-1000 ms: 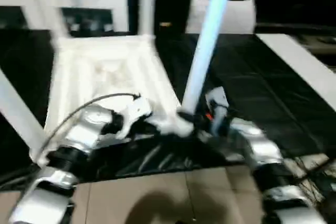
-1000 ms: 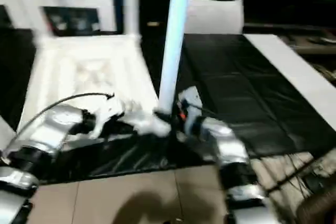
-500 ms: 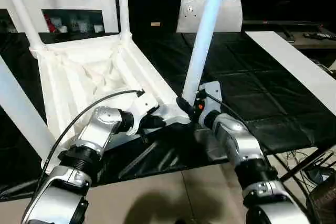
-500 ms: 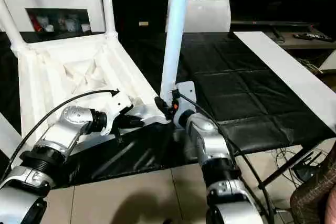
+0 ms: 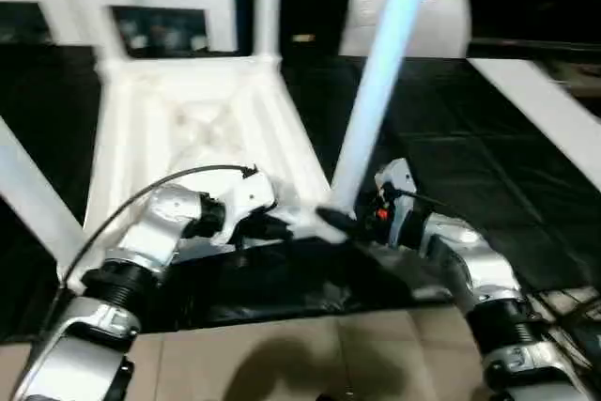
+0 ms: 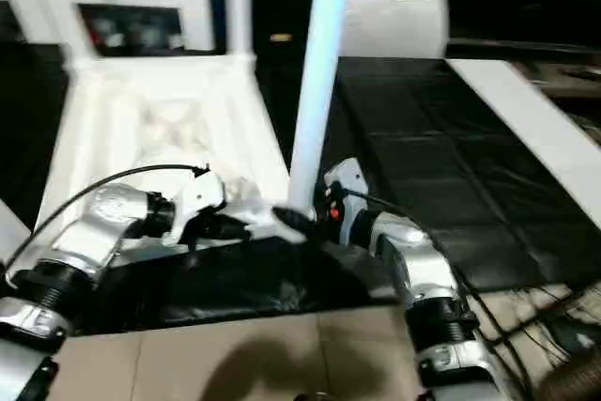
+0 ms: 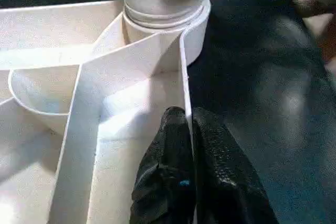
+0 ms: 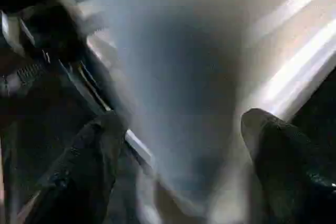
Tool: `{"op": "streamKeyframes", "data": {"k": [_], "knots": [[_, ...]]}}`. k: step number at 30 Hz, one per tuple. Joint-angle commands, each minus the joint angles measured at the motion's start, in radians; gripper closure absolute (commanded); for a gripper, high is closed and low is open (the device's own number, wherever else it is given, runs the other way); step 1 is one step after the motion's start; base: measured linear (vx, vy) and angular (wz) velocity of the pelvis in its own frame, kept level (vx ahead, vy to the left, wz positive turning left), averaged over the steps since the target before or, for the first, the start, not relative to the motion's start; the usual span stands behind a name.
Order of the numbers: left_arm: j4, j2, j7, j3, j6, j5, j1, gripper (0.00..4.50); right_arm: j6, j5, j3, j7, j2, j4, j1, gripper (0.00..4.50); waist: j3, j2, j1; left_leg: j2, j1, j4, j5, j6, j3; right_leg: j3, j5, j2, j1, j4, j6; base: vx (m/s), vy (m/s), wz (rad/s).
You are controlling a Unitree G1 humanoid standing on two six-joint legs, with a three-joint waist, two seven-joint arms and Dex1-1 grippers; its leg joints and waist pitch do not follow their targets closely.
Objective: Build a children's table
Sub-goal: Rotate leg to tighten
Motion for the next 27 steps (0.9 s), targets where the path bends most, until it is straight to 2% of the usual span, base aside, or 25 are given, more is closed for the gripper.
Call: {"op": "streamKeyframes", "data": {"k": [1, 5, 6, 7, 10, 12, 15, 22, 23, 25, 27], "knots": [[-0.015, 0.009, -0.104, -0.073, -0.031, 0.016, 0.022, 4.50, -0.027, 0.007, -0.002, 0.102, -0.028, 0.017, -0.026, 0.66, -0.060, -0.001, 0.000, 0.035, -0.012, -0.061, -0.051, 0.109, 0.003, 0.082, -0.179, -0.074, 0.063, -0.048, -0.182, 0.000, 0.000, 0.00], [-0.011, 0.033, -0.180, -0.100, -0.067, 0.010, 0.014, 4.50, -0.044, 0.022, 0.036, 0.251, -0.075, 0.040, -0.053, 0.66, -0.061, -0.003, 0.010, 0.038, -0.012, -0.059, -0.054, 0.107, 0.003, 0.079, -0.204, -0.073, 0.066, -0.045, -0.183, 0.000, 0.000, 0.00], [-0.009, 0.043, -0.216, -0.113, -0.087, 0.011, 0.007, 4.50, -0.058, 0.015, 0.063, 0.322, -0.098, 0.060, -0.070, 0.82, -0.059, -0.003, 0.015, 0.041, -0.010, -0.059, -0.061, 0.105, 0.005, 0.079, -0.219, -0.072, 0.064, -0.048, -0.177, 0.000, 0.000, 0.00], [-0.008, 0.044, -0.220, -0.114, -0.090, 0.011, 0.006, 4.50, -0.059, 0.014, 0.066, 0.331, -0.100, 0.063, -0.072, 1.02, -0.058, -0.003, 0.016, 0.041, -0.012, -0.059, -0.067, 0.104, 0.005, 0.079, -0.229, -0.071, 0.064, -0.047, -0.175, 0.000, 0.000, 0.00], [0.001, 0.053, -0.253, -0.125, -0.118, 0.017, -0.006, 4.50, -0.076, 0.005, 0.092, 0.408, -0.114, 0.100, -0.099, 1.11, -0.057, -0.004, 0.025, 0.043, -0.009, -0.060, -0.085, 0.083, 0.005, 0.079, -0.273, -0.074, 0.062, -0.052, -0.159, 0.000, 0.000, 0.00], [0.004, 0.055, -0.262, -0.129, -0.124, 0.019, -0.009, 4.50, -0.085, 0.000, 0.099, 0.427, -0.114, 0.110, -0.107, 1.41, -0.057, -0.008, 0.028, 0.043, -0.009, -0.061, -0.092, 0.070, 0.004, 0.079, -0.290, -0.074, 0.063, -0.052, -0.153, 0.000, 0.000, 0.00], [0.010, 0.056, -0.280, -0.140, -0.143, 0.024, -0.020, 4.50, -0.113, -0.015, 0.122, 0.469, -0.106, 0.138, -0.128, 1.59, -0.058, -0.011, 0.029, 0.042, -0.010, -0.060, -0.093, 0.063, 0.004, 0.078, -0.297, -0.073, 0.062, -0.052, -0.148, 0.000, 0.000, 0.00], [0.022, 0.050, -0.288, -0.145, -0.157, 0.023, -0.031, 4.50, -0.151, -0.014, 0.137, 0.482, -0.074, 0.160, -0.138, 2.14, -0.060, -0.009, 0.036, 0.044, -0.009, -0.060, -0.074, 0.059, 0.004, 0.079, -0.257, -0.074, 0.062, -0.046, -0.158, 0.000, 0.000, 0.00], [0.022, 0.050, -0.288, -0.145, -0.157, 0.023, -0.031, 4.50, -0.151, -0.014, 0.137, 0.482, -0.074, 0.160, -0.138, 2.14, -0.060, -0.010, 0.037, 0.043, -0.009, -0.059, -0.075, 0.058, 0.004, 0.079, -0.260, -0.073, 0.063, -0.047, -0.156, 0.000, 0.000, 0.00], [0.024, 0.048, -0.290, -0.145, -0.158, 0.025, -0.033, 4.50, -0.147, -0.010, 0.141, 0.486, -0.063, 0.157, -0.137, 2.41, -0.060, -0.010, 0.038, 0.042, -0.008, -0.060, -0.078, 0.056, 0.005, 0.079, -0.271, -0.072, 0.062, -0.049, -0.150, 0.000, 0.000, 0.00], [0.028, 0.046, -0.289, -0.147, -0.161, 0.025, -0.035, 4.50, -0.152, -0.009, 0.143, 0.490, -0.057, 0.164, -0.138, 2.44, -0.059, -0.009, 0.040, 0.042, -0.009, -0.060, -0.088, 0.052, 0.004, 0.079, -0.292, -0.073, 0.062, -0.052, -0.141, 0.000, 0.000, 0.00]]}}
